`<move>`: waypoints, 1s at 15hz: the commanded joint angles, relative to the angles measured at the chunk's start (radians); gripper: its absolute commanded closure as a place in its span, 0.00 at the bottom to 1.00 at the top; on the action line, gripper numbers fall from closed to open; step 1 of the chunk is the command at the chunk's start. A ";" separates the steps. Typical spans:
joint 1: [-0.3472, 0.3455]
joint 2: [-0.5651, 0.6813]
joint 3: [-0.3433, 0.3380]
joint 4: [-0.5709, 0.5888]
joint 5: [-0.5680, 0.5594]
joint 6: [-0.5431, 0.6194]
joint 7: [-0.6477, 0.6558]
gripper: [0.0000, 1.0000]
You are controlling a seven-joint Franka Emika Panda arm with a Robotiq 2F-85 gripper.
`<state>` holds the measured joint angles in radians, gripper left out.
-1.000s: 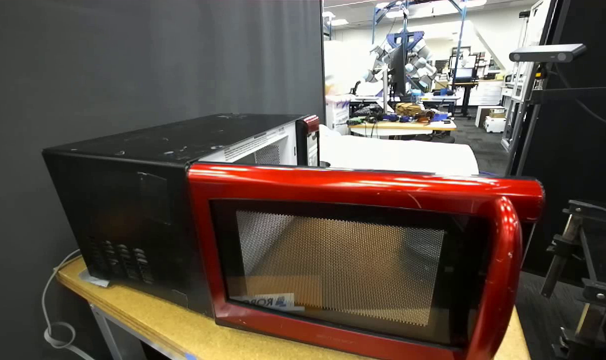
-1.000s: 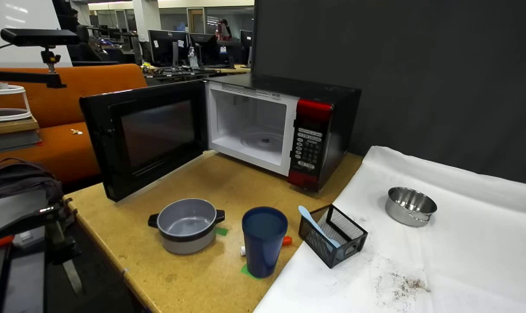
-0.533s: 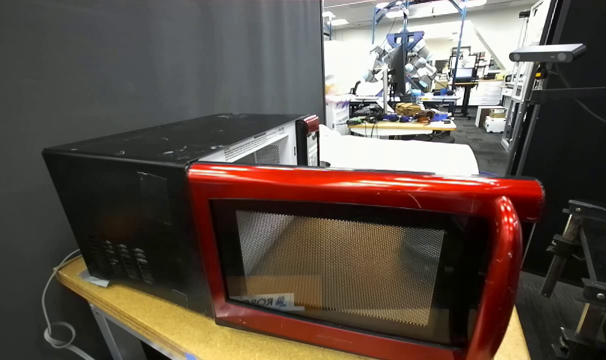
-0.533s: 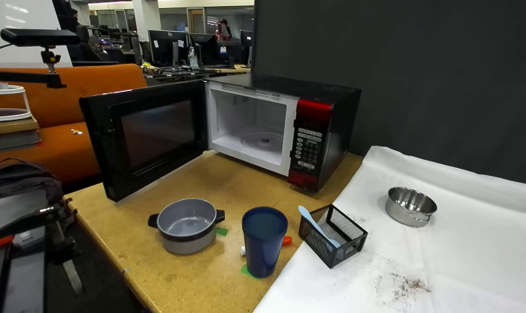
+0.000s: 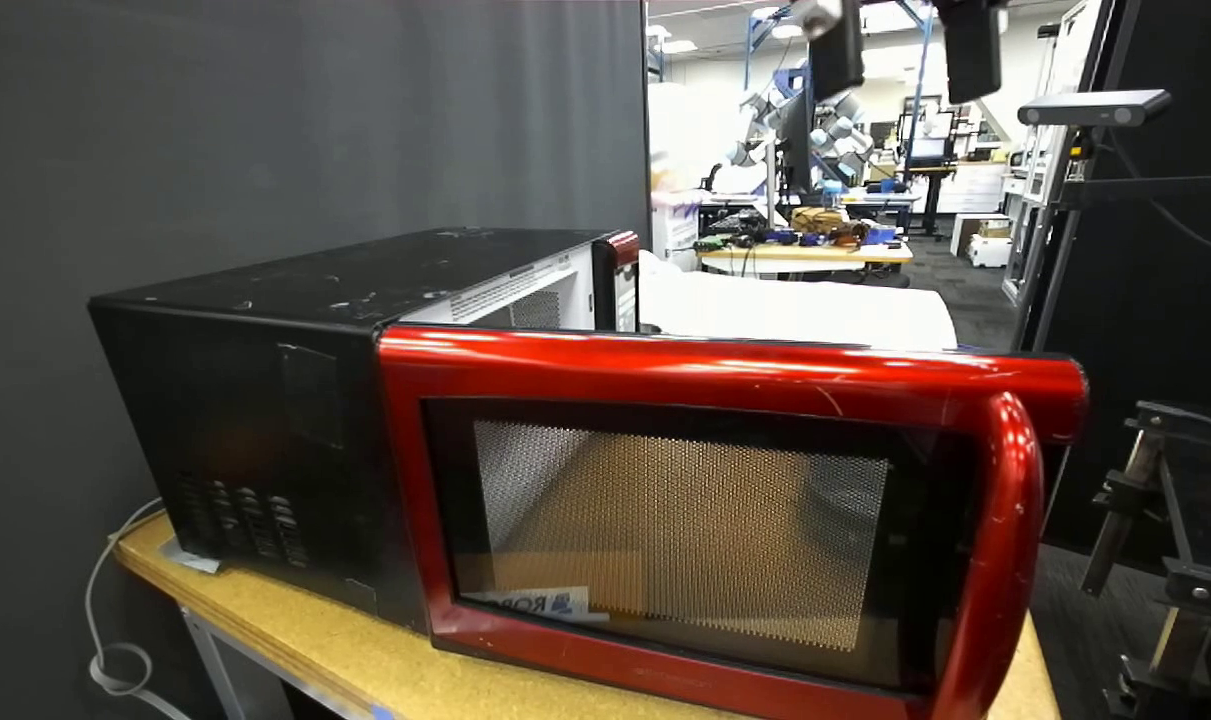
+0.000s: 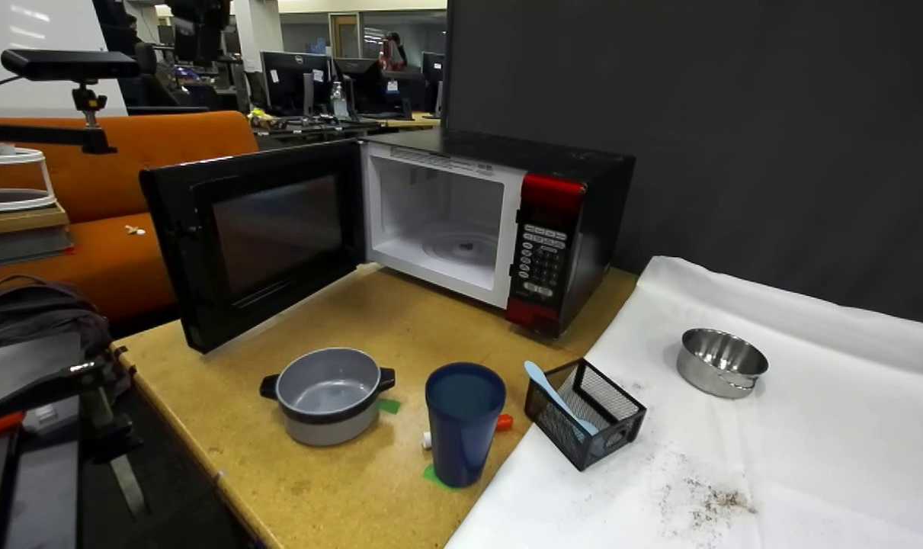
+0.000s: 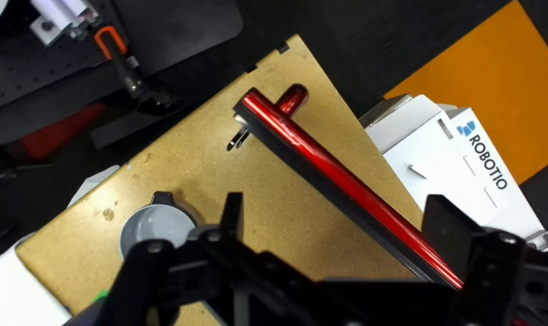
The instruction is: Close the microwave door, then transfer the spoon from the box to the cup
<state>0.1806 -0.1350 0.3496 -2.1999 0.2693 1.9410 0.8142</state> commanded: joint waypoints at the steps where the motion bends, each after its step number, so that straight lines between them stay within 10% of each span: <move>1: 0.035 0.054 -0.012 -0.017 0.061 0.121 0.166 0.00; 9: 0.137 0.170 0.007 -0.144 0.103 0.468 0.566 0.00; 15: 0.164 0.175 -0.042 -0.182 -0.383 0.454 0.904 0.00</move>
<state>0.3350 0.0611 0.3422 -2.3738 0.0784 2.4394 1.5914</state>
